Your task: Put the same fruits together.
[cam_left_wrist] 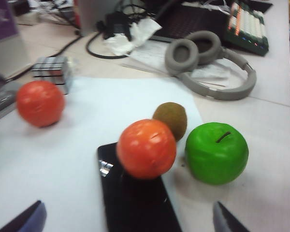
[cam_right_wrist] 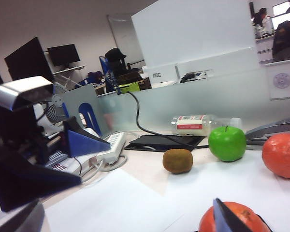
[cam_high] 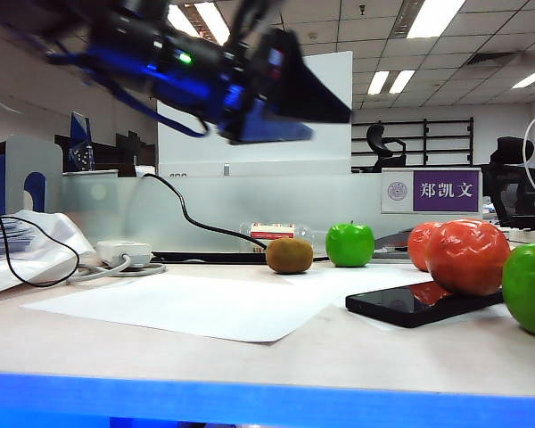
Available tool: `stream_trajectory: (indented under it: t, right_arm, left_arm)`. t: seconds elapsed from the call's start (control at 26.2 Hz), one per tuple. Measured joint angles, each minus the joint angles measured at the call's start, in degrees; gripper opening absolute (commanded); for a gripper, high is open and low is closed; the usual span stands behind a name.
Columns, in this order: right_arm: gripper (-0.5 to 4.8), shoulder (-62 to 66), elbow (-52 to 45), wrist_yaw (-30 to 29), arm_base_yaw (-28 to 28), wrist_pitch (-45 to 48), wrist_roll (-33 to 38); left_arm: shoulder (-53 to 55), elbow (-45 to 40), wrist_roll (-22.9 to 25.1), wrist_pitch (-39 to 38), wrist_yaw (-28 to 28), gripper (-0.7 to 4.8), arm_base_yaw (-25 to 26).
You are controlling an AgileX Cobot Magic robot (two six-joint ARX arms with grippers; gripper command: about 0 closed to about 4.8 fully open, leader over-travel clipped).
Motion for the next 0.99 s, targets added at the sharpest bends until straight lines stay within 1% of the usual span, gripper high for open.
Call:
stream_trajectory:
  t: [0.19,0.38,0.57,0.65,0.76,0.84,0.99]
  right_arm:
    - [4.79,0.0,0.0,-0.04,0.0,-2.16,0.52]
    - [4.79,0.0,0.0,-0.24,0.0,-2.71,1.14]
    - [4.79,0.0,0.0,-0.72,0.0,-3.5,1.27]
    - [4.79,0.0,0.0,-1.51,0.0,-4.07,1.29]
    - [4.79,0.0,0.0,-1.73,0.0,-4.44,1.09]
    - [4.79,0.02,0.0,-1.51,-0.02,-4.76,-0.37]
    - [4.79,2.27,0.07,1.64,0.0,-9.33,-3.82]
  left_arm:
    - [11.72,9.99,1.97,0.35,0.17,4.79,-3.13]
    - [17.49,15.93,2.51,-1.09,0.28,4.79,-5.07]
    - [22.8,21.29,4.57,-1.4,0.07,4.79,-6.82]
    - [24.79,23.54,4.61,-3.08,0.13,4.79,-7.48]
    - [25.83,24.87,4.61,-5.99,-0.9,4.79,-7.76]
    - [25.81,24.94,4.63,-6.25,-1.88,4.79,-7.63]
    - [24.83,24.94,4.63,-6.4,-3.1,4.79,-6.16]
